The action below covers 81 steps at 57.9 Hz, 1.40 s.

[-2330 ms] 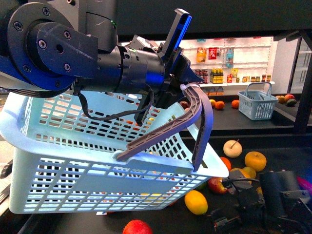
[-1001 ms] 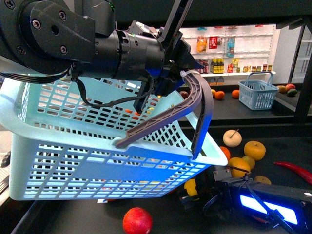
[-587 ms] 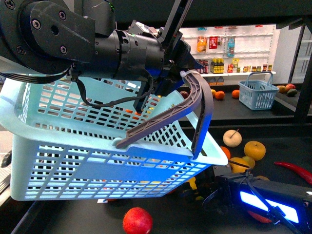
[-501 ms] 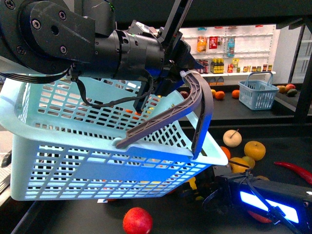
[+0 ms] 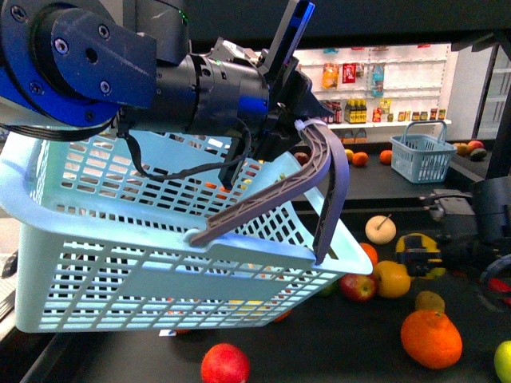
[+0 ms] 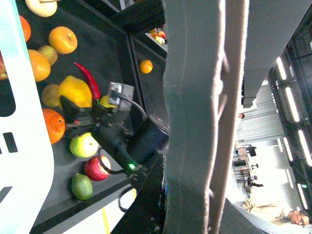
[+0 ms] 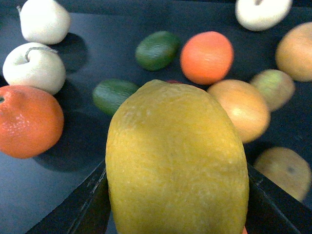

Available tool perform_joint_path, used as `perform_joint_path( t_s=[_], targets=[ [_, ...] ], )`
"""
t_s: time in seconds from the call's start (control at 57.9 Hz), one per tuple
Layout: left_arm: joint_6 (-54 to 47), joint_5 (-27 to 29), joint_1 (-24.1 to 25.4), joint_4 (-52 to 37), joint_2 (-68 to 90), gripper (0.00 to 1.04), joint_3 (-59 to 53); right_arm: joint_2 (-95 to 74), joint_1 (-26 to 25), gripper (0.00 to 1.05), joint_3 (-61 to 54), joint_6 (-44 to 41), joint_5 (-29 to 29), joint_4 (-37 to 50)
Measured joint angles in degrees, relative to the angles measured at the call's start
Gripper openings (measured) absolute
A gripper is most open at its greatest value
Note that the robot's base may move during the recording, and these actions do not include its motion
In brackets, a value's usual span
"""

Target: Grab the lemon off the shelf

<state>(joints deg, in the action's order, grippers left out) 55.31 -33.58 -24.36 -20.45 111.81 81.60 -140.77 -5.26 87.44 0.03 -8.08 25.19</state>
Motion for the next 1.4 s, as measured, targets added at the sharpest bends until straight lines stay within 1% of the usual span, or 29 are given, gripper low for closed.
perform_joint_path(
  t_s=[0.121,0.276,0.466,0.604,0.811,1.001,1.156,1.398],
  targets=[
    [0.00,-0.04,-0.02,0.00,0.00,0.08,0.00,9.60,-2.25,0.63,-9.16,4.00,-2.95,1.99],
    [0.02,-0.07,-0.02,0.00,0.00,0.08,0.00,21.24,-2.40,0.63,-15.52,10.51,-7.45,2.51],
    [0.00,0.09,0.00,0.00,0.00,0.08,0.00,33.68,-0.33,0.63,-20.74,20.48,-13.77,2.12],
    [0.00,0.11,-0.02,0.00,0.00,0.08,0.00,37.81,2.45,0.63,-24.30,25.57,-16.24,2.10],
    [0.00,0.07,-0.02,0.00,0.00,0.08,0.00,38.36,7.45,0.63,-29.09,33.11,-16.61,4.50],
    [0.00,-0.04,-0.02,0.00,0.00,0.08,0.00,37.97,10.62,0.63,-29.77,38.71,-15.61,6.84],
    [0.00,0.09,0.00,0.00,0.00,0.08,0.00,36.04,12.15,0.63,-29.77,42.14,-15.23,7.54],
    [0.00,-0.04,-0.02,0.00,0.00,0.08,0.00,31.91,13.09,0.63,-29.07,48.65,-14.32,9.33]
  ],
)
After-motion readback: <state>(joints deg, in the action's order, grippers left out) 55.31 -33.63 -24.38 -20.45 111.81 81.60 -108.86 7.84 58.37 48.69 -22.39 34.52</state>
